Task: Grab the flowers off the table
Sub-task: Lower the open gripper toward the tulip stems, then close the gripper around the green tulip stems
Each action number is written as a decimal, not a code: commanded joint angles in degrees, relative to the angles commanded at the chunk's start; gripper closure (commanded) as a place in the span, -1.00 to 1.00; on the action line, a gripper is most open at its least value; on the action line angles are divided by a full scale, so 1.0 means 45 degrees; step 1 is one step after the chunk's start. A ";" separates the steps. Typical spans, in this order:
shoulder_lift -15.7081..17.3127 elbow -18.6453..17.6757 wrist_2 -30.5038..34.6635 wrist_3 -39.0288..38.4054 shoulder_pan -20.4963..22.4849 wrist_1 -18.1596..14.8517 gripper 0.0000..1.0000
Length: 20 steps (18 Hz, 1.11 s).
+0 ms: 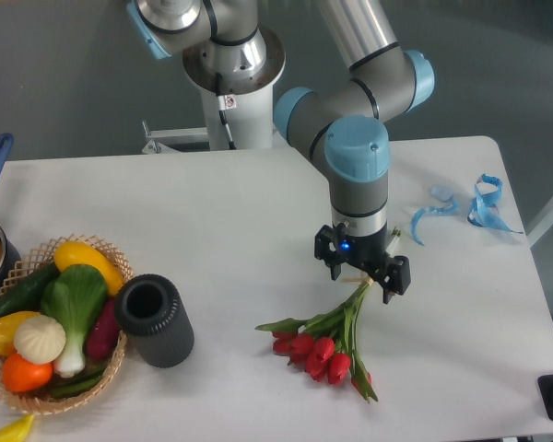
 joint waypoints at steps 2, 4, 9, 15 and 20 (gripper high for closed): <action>0.0000 -0.0019 0.0000 0.0000 0.0000 0.0000 -1.00; 0.0019 -0.0078 -0.0019 -0.0020 0.0000 0.0019 -1.00; -0.0097 -0.0506 -0.0039 -0.0098 0.0098 0.0701 -1.00; -0.0779 -0.0410 -0.0078 0.0059 0.0156 0.0742 -1.00; -0.1640 -0.0449 -0.0078 0.0019 0.0078 0.0742 -1.00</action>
